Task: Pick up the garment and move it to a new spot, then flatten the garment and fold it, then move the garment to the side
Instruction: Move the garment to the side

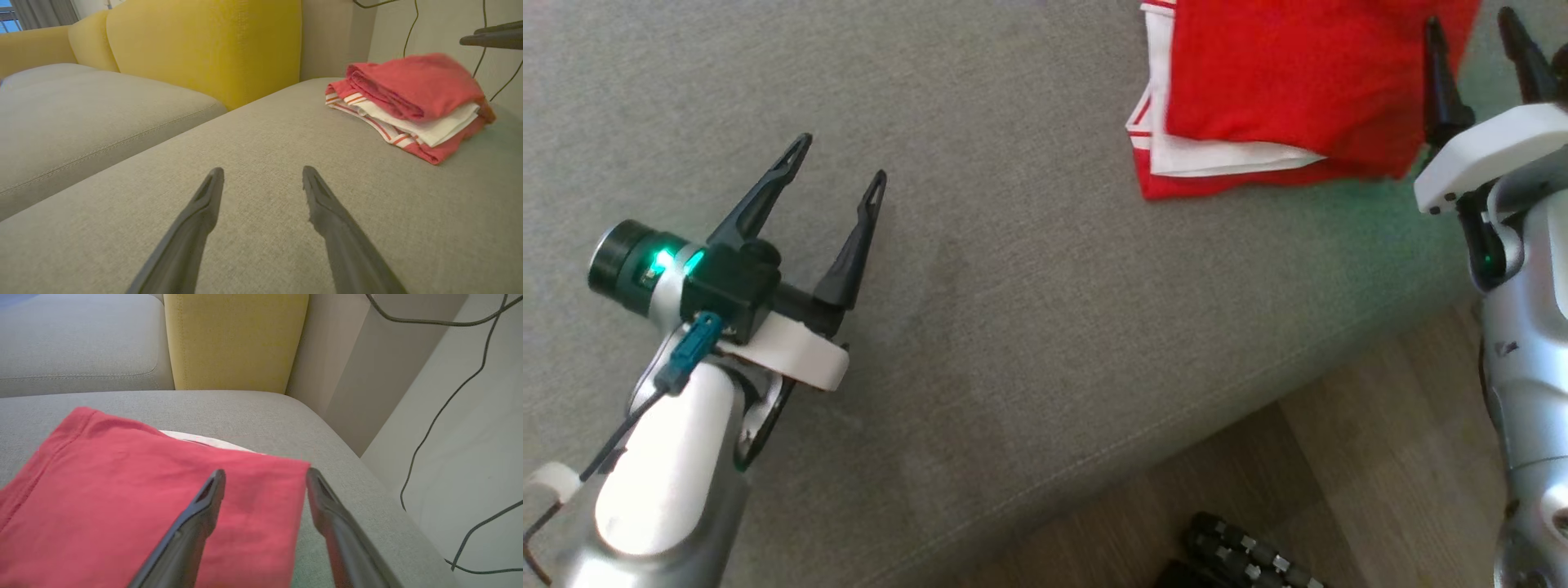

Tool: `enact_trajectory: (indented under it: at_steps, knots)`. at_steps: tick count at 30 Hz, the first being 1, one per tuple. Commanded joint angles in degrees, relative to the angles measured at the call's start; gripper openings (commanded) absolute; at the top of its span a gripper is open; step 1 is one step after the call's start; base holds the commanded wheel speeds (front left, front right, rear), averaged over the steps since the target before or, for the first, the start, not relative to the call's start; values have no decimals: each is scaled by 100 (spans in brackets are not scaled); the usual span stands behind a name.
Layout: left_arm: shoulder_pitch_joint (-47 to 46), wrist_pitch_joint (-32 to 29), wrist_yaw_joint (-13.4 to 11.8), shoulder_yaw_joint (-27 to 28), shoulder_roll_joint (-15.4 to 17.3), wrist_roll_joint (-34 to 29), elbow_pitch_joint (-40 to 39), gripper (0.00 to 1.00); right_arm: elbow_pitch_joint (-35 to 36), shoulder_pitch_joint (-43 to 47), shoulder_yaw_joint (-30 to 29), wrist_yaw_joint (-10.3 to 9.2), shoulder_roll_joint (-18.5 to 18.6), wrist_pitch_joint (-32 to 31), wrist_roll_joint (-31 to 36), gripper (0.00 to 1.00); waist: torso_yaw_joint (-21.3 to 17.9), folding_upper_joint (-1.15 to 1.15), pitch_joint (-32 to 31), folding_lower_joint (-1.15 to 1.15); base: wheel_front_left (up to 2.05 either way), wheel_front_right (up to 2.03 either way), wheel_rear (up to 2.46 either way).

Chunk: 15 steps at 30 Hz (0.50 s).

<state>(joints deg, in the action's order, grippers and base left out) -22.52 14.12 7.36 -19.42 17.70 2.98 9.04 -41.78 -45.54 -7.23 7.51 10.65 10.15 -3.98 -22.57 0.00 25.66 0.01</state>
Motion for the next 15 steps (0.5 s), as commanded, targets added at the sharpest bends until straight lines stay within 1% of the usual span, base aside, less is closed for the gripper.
enact_trajectory:
  at_steps: [1, 6, 11, 15]
  knots:
    - [-31, 8, -77, 212, 75, 65, -217, 100, 112, -161, 5, -2, 14, 126, 102, 100, 113, 0, -88, -1, 0, 0, 0]
    - [37, 47, -156, 199, -67, 154, -179, 100, 217, -113, 90, -2, 3, 256, 303, 100, 376, 0, -290, -1, 0, 0, 0]
    - [151, 81, -258, 152, -307, 232, -118, 100, 563, 108, 357, -2, -14, 311, 388, 100, 852, 0, -655, -1, 0, 0, 0]
    - [334, 85, -350, 160, -560, 312, -271, 100, 899, 394, 675, -2, -24, 262, 296, 100, 1290, 0, -972, -1, 0, 0, 0]
